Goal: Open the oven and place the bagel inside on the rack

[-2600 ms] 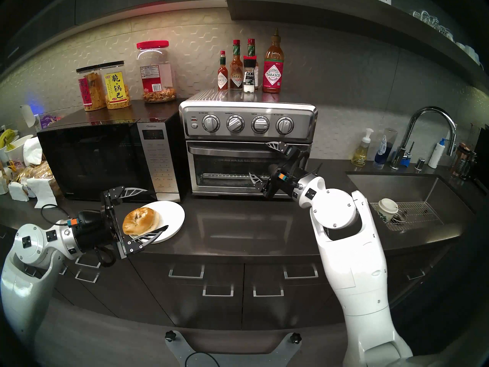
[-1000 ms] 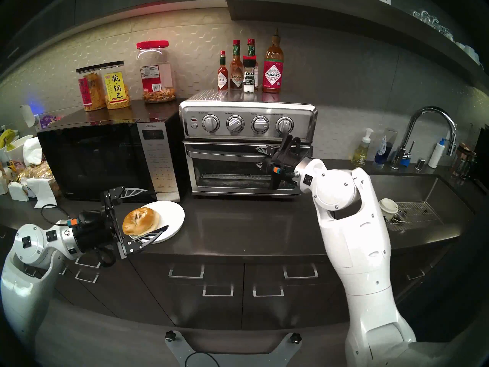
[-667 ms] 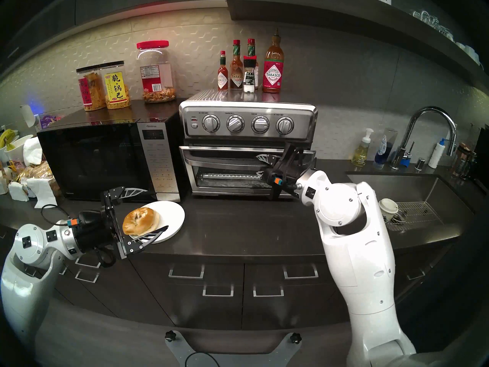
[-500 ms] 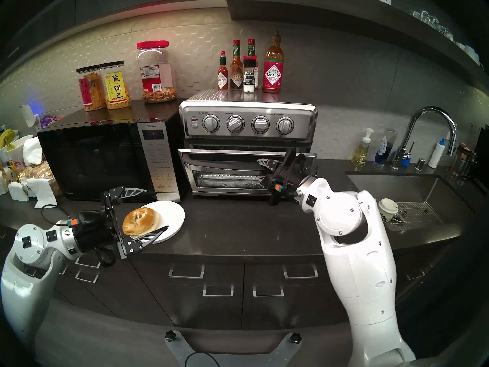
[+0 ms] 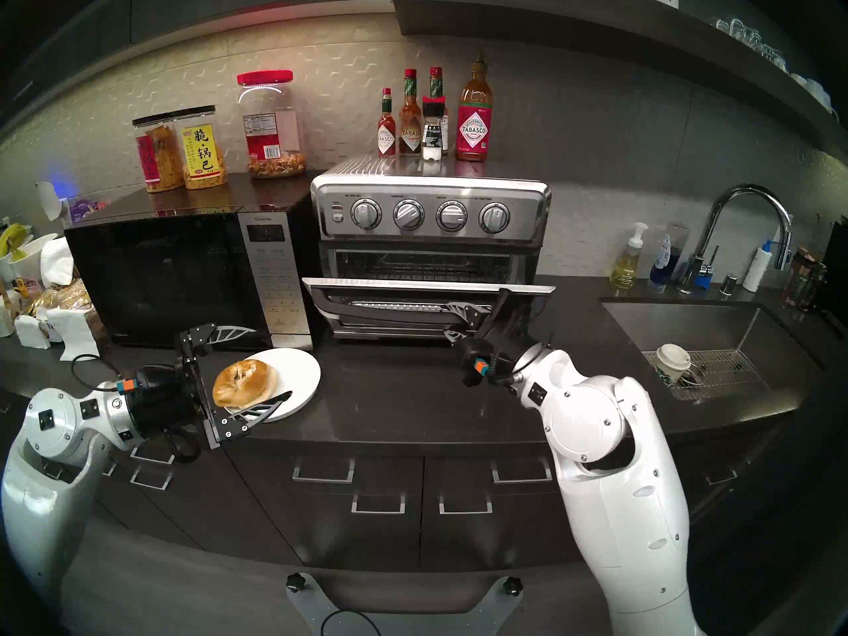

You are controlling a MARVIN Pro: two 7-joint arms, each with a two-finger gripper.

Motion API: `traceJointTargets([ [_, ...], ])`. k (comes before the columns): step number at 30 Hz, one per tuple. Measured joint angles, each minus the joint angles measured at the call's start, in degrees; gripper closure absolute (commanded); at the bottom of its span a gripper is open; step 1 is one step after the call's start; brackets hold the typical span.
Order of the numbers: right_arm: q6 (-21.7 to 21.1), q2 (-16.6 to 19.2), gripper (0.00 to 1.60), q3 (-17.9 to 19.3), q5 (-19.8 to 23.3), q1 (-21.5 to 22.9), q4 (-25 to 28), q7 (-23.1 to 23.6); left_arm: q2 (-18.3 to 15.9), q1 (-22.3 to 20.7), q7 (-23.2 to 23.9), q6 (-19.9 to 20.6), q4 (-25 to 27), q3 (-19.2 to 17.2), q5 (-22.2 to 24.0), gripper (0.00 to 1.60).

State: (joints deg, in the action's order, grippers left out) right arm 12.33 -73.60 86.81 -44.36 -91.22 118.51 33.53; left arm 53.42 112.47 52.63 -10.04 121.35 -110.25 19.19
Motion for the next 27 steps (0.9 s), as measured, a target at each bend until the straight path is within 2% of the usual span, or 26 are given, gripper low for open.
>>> traceJointTargets([
  [16, 4.3, 0.7, 1.6, 0.7, -3.3, -11.6, 1.2, -5.7, 0.1, 0.0, 0.1, 0.0, 0.0, 0.0, 0.0, 0.0],
  [27, 4.8, -0.6, 1.6, 1.0, -5.5, -15.2, 0.5, -8.4, 0.1, 0.0, 0.1, 0.0, 0.0, 0.0, -0.1, 0.0],
])
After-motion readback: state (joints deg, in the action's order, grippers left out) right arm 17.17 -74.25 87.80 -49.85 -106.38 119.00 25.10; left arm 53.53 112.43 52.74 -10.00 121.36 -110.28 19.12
